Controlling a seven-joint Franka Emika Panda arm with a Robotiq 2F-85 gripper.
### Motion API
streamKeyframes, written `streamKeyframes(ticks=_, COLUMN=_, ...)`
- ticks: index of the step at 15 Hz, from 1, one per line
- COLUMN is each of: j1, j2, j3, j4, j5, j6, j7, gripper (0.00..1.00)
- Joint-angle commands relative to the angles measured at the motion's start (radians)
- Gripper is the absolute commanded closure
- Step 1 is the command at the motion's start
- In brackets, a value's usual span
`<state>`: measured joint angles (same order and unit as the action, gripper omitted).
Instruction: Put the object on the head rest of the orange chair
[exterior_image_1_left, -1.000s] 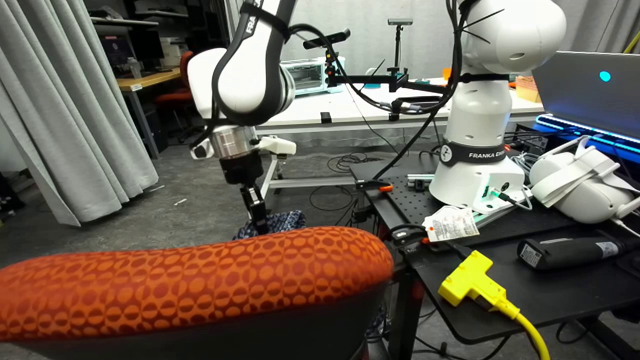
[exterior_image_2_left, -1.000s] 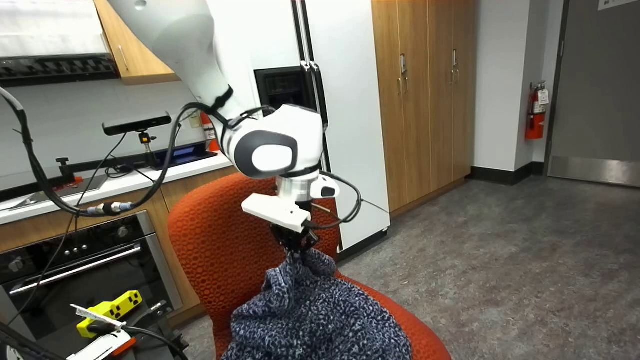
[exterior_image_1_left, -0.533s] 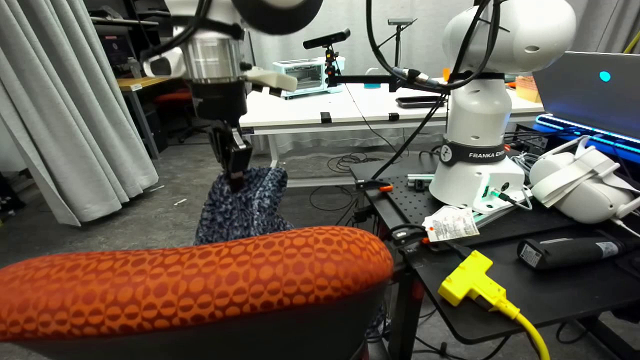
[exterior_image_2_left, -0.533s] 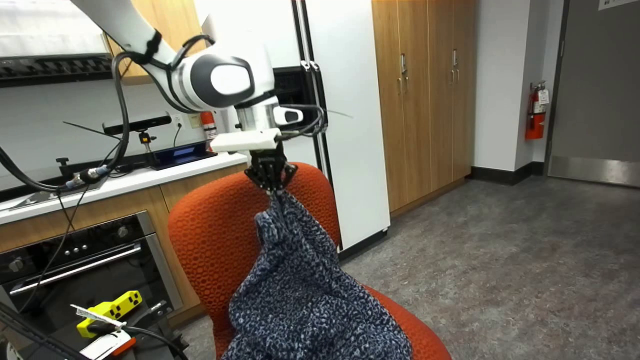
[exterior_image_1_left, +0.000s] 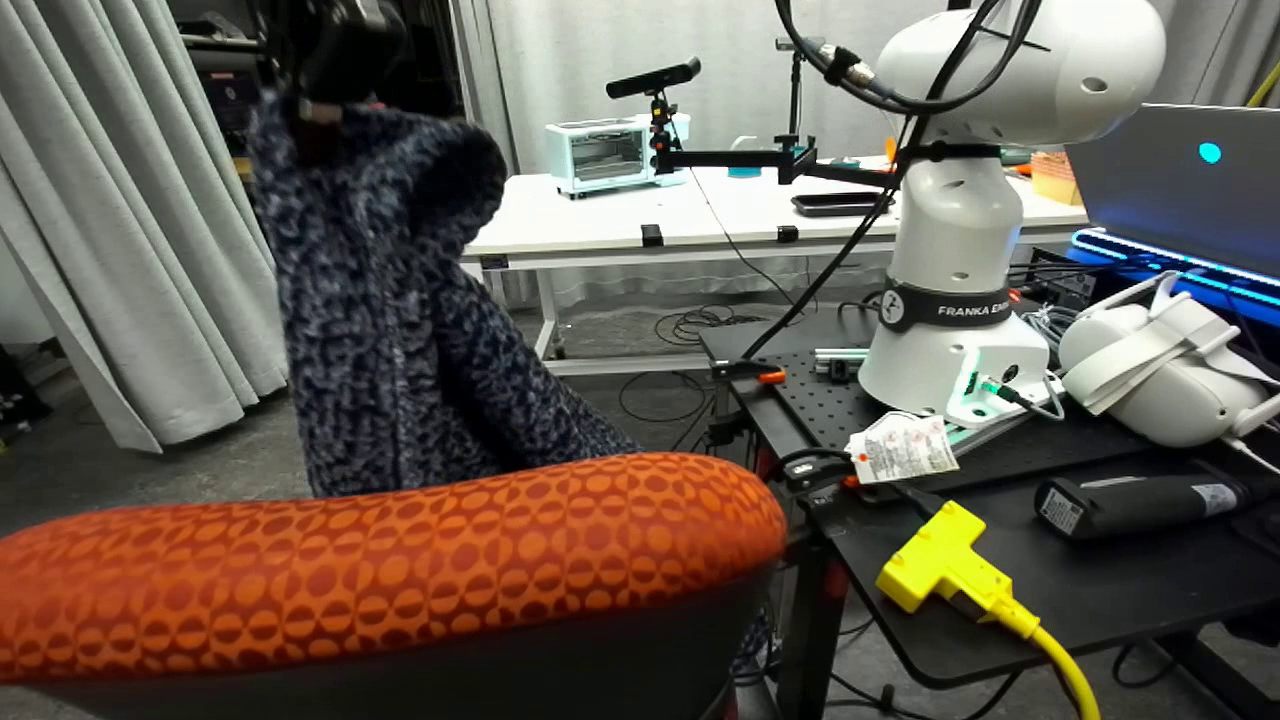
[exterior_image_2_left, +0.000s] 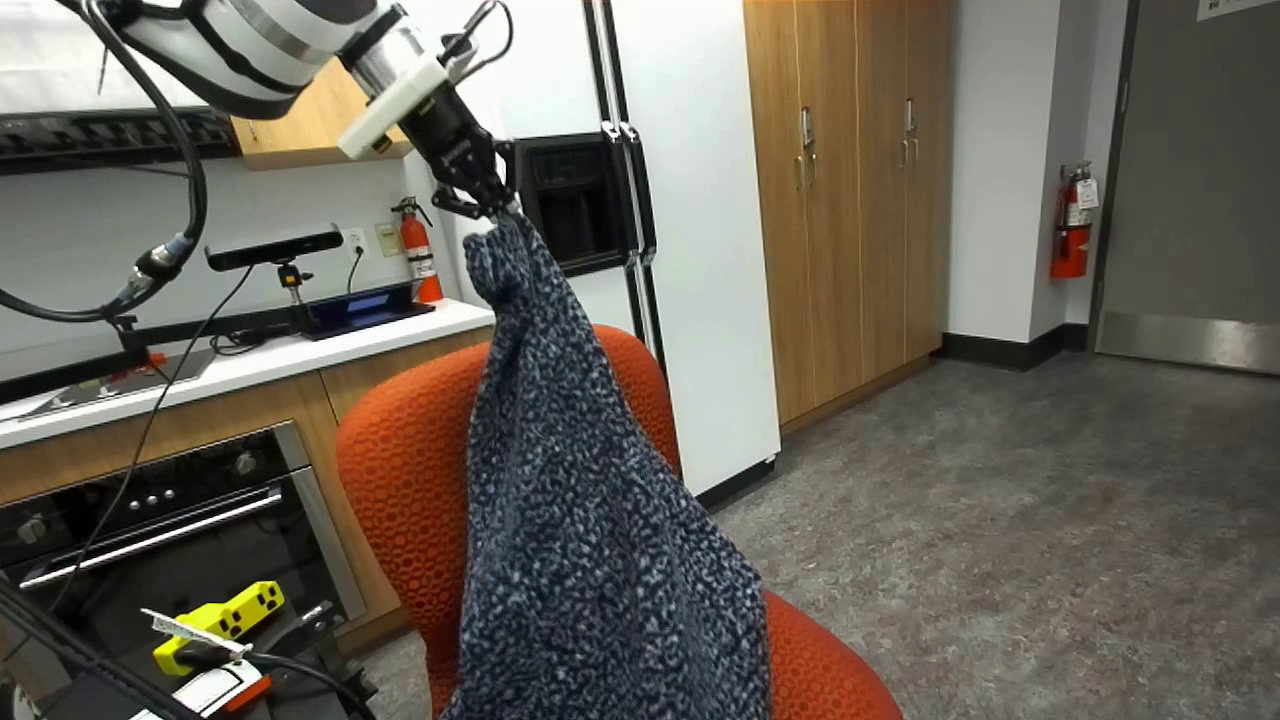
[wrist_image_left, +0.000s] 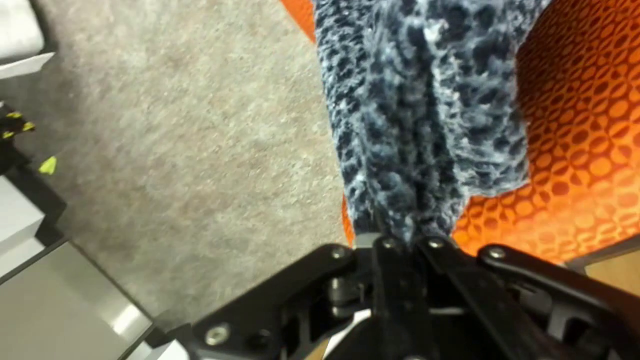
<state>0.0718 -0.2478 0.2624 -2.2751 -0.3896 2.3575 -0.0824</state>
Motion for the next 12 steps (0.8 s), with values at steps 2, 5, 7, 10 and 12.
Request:
streamKeyframes(ticks=2, j1=0.051, j2=-0.006, j3=0.104, j4=0.195, j5=-0.209, j6=-0.089, j7=0.134, gripper=0.99)
streamKeyframes(ticks=5, j1=0.086, j2=0.041, j3=0.171, j4=0.32, j5=-0.32, j6=-0.079, j7=0.171, gripper=0.99)
streamKeyframes(ticks=7, j1=0.106, j2=0.074, j3=0.212, j4=0.38, j5=-0.417, j6=-0.069, j7=0.2, gripper=0.99)
streamKeyframes(ticks=10, j1=0.169, j2=0.141, j3=0.289, j4=0.477, j5=-0.561, j6=-0.106, j7=0.258, gripper=0.99)
streamKeyframes(ticks=12, j1=0.223, j2=0.195, j3=0.33, j4=0.534, j5=-0.654, j6=-0.131, j7=0.283, gripper=0.99)
